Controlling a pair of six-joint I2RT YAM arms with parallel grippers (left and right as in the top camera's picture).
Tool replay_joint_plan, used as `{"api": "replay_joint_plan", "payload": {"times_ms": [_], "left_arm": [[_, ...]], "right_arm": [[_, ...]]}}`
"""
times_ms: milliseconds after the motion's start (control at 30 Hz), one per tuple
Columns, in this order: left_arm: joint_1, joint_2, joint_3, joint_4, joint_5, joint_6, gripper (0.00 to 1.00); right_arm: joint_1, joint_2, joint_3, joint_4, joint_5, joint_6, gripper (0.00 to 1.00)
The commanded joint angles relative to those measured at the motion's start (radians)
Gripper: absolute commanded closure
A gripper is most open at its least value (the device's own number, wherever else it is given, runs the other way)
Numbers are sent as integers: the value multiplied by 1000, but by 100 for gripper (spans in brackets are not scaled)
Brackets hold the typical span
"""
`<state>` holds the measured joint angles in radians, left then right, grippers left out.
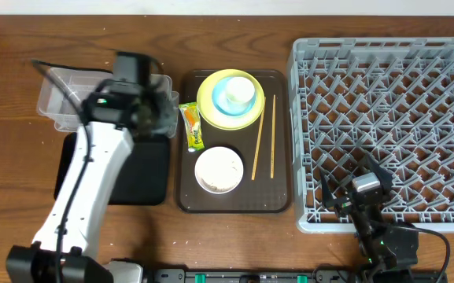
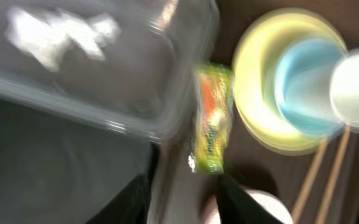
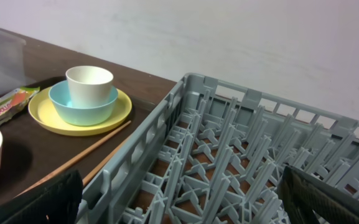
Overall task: Sort waste into correct bins and load items into the dishwasher rack
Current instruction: 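Carry the tissue left and drop it into the clear bin, then reach the left gripper to the yellow-green snack wrapper and grasp it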
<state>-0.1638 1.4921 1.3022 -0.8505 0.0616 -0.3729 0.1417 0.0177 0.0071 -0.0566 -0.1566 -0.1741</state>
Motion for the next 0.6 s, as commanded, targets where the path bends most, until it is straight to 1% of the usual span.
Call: {"api": "replay_joint_plan", "payload": {"times_ms": [0,233,433,567], "left_arm": [[-62,9,-21,-24,-60,-6,72],[-136,18,-45,-14,-79,-6,72],[-152,47,-101,89,-80,-10,72],[-160,78,-131,162,-80,-48,72]], "right_arm": [[7,-2,-2,-4,-1,-10,1],[7,-2,-2,-4,-1,-10,1],[7,-2,-2,-4,-1,-10,1],[7,-2,-2,-4,-1,-10,1]]}}
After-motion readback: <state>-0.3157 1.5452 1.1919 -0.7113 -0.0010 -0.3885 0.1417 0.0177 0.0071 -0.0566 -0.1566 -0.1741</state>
